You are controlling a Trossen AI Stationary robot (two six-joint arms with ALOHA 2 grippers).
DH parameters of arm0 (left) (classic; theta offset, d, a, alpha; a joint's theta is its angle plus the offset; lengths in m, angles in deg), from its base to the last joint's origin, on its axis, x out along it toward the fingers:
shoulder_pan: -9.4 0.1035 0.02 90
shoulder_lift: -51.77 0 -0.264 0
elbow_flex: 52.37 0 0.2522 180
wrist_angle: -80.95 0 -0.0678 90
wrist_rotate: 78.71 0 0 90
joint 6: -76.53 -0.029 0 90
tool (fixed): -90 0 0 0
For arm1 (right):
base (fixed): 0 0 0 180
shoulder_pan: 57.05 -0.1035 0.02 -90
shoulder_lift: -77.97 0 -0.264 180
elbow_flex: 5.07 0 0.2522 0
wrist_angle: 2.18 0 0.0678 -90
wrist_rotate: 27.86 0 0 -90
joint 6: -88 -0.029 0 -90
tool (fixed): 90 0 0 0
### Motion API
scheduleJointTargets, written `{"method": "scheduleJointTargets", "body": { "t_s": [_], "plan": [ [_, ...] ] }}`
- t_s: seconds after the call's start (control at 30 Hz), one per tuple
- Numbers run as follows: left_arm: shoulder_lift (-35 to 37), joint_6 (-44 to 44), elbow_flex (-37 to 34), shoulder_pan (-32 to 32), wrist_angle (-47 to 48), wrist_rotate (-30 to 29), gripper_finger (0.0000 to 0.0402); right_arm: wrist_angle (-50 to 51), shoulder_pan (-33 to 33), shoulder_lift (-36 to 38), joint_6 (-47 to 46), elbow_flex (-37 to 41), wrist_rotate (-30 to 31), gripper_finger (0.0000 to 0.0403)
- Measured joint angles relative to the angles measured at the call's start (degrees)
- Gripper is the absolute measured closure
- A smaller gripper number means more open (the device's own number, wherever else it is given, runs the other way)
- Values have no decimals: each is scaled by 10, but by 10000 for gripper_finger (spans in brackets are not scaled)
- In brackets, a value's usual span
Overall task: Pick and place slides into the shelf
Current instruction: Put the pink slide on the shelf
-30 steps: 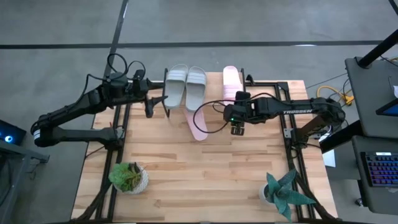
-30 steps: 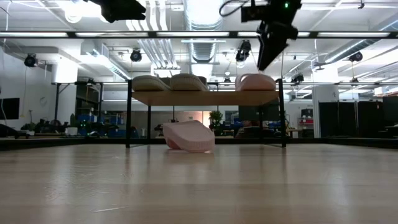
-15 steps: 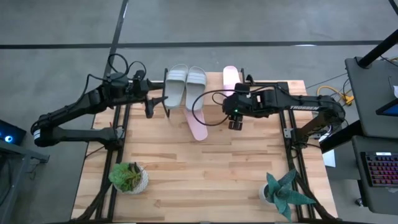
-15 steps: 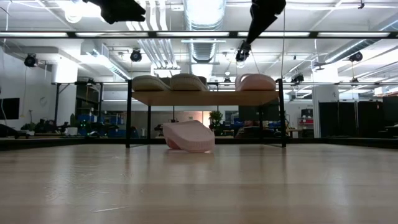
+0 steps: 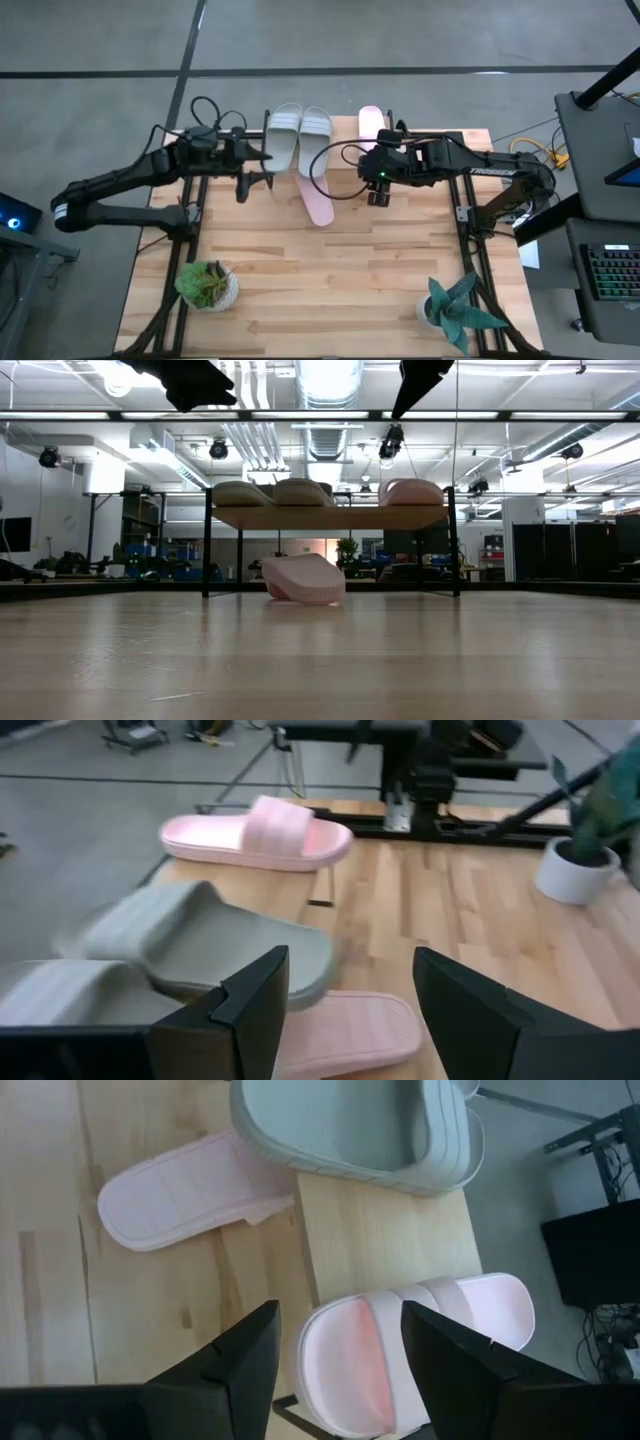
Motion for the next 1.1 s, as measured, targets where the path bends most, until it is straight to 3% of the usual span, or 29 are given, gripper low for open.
{"method": "scheduleJointTargets", "body": {
  "t_s": [0.17, 0.33, 0.43, 0.63, 0.8, 0.93, 1.1],
  "plan": [
    [-24, -3, -2, -55, -1, 0, 202, 1, 0, 0, 5, 0, 0, 204],
    [-63, -61, -3, -136, -1, -19, 203, 3, 0, 2, 11, 0, 0, 204],
    [-95, -93, -3, -188, -11, -89, 204, 3, 0, 9, 17, 0, 15, 204],
    [-166, -137, -3, -260, -23, -282, 204, -4, 0, 49, -9, 0, 51, 204],
    [-215, -153, -3, -276, -25, -365, 204, -42, -17, 100, -11, 12, 49, 210],
    [-239, -156, -3, -276, -32, -373, 204, -83, -44, 150, 9, 33, 45, 244],
    [-268, -156, -3, -276, -32, -373, 204, -111, -74, 214, 15, 69, 45, 333]
  ]
}}
